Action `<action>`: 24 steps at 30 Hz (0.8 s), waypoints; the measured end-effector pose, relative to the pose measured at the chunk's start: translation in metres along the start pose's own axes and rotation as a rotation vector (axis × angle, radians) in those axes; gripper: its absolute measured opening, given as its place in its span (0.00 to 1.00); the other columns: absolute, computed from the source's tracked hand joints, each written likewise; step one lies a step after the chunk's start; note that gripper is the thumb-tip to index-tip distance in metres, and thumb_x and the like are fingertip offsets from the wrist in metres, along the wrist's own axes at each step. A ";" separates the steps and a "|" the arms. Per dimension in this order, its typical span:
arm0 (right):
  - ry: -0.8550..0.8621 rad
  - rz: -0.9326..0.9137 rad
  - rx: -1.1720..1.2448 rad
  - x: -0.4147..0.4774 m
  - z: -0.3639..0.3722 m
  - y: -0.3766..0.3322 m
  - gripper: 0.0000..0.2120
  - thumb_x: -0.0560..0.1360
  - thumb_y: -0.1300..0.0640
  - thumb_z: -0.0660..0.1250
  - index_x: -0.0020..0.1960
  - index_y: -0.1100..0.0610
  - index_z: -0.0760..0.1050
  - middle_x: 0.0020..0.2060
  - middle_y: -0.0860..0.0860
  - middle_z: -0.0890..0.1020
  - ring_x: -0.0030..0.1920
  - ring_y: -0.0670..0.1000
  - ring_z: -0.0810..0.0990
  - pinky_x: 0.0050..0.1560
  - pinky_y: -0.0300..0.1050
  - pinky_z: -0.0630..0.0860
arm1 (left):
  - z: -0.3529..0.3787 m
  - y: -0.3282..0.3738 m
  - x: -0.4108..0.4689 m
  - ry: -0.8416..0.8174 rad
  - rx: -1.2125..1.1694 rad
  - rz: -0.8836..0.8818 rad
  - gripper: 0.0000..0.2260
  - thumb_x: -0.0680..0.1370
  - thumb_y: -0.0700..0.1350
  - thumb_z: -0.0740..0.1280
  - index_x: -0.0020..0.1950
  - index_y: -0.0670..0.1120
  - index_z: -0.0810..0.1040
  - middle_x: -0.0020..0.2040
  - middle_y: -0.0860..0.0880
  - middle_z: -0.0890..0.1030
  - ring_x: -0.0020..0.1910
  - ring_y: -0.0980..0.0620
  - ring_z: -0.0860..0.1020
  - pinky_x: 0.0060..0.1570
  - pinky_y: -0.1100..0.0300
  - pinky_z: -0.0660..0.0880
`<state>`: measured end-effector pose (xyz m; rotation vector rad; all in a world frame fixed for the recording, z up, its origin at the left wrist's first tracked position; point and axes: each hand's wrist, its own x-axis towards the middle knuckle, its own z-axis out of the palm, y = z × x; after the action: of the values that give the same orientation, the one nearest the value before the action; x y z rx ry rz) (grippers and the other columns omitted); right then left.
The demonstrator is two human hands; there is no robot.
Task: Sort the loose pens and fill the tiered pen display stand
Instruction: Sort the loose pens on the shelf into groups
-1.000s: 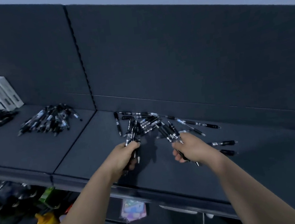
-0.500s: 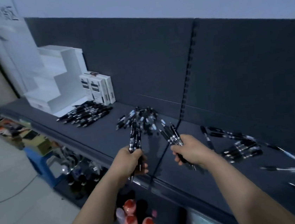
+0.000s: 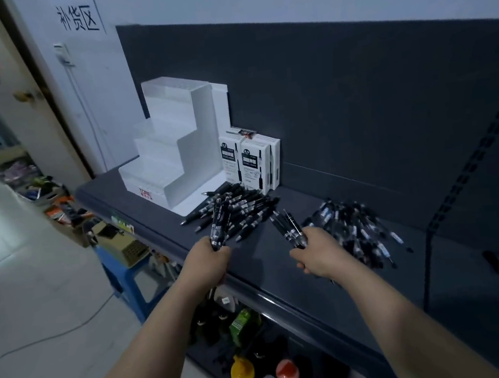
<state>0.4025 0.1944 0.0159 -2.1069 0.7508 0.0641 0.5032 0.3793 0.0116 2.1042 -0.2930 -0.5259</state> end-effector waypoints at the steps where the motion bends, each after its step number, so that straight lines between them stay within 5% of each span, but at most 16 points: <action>1: 0.014 -0.004 -0.025 0.013 0.003 -0.005 0.03 0.76 0.61 0.63 0.49 0.59 0.72 0.37 0.55 0.77 0.34 0.51 0.75 0.31 0.43 0.74 | -0.004 0.000 0.014 0.022 0.019 0.003 0.07 0.78 0.41 0.61 0.40 0.43 0.67 0.32 0.42 0.72 0.28 0.48 0.69 0.30 0.58 0.68; 8: 0.099 -0.085 -0.242 0.105 0.011 -0.039 0.03 0.76 0.60 0.63 0.48 0.57 0.70 0.43 0.52 0.76 0.40 0.52 0.74 0.36 0.44 0.69 | -0.016 0.015 0.108 0.180 0.379 0.031 0.08 0.78 0.47 0.61 0.44 0.43 0.69 0.38 0.47 0.73 0.37 0.48 0.73 0.34 0.57 0.66; 11: 0.116 -0.108 -0.262 0.136 0.017 -0.049 0.10 0.75 0.61 0.63 0.56 0.56 0.71 0.49 0.53 0.78 0.41 0.51 0.75 0.35 0.43 0.71 | -0.013 0.020 0.140 0.229 0.441 0.022 0.08 0.76 0.48 0.61 0.47 0.43 0.70 0.41 0.47 0.74 0.42 0.43 0.75 0.38 0.56 0.70; 16: 0.131 -0.134 -0.285 0.170 0.031 -0.066 0.10 0.73 0.62 0.65 0.54 0.54 0.71 0.49 0.52 0.76 0.45 0.54 0.78 0.46 0.52 0.80 | -0.004 0.024 0.172 0.235 0.539 0.074 0.11 0.75 0.50 0.63 0.49 0.44 0.68 0.44 0.46 0.73 0.42 0.45 0.72 0.39 0.56 0.68; 21: 0.153 -0.171 -0.285 0.180 0.042 -0.069 0.21 0.72 0.55 0.71 0.63 0.54 0.70 0.58 0.52 0.72 0.61 0.53 0.71 0.63 0.50 0.71 | -0.009 0.019 0.187 0.248 0.737 0.189 0.19 0.74 0.61 0.63 0.52 0.46 0.71 0.49 0.48 0.75 0.52 0.45 0.75 0.42 0.56 0.68; 24: 0.182 -0.159 -0.343 0.177 0.047 -0.067 0.24 0.73 0.48 0.70 0.66 0.53 0.69 0.61 0.52 0.73 0.65 0.53 0.67 0.66 0.48 0.68 | -0.017 0.005 0.194 0.253 0.767 0.254 0.25 0.72 0.66 0.60 0.54 0.46 0.74 0.54 0.47 0.76 0.57 0.45 0.72 0.52 0.54 0.70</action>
<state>0.5929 0.1732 -0.0190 -2.5189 0.7141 -0.0927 0.6819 0.3112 -0.0258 2.7748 -0.6843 0.0318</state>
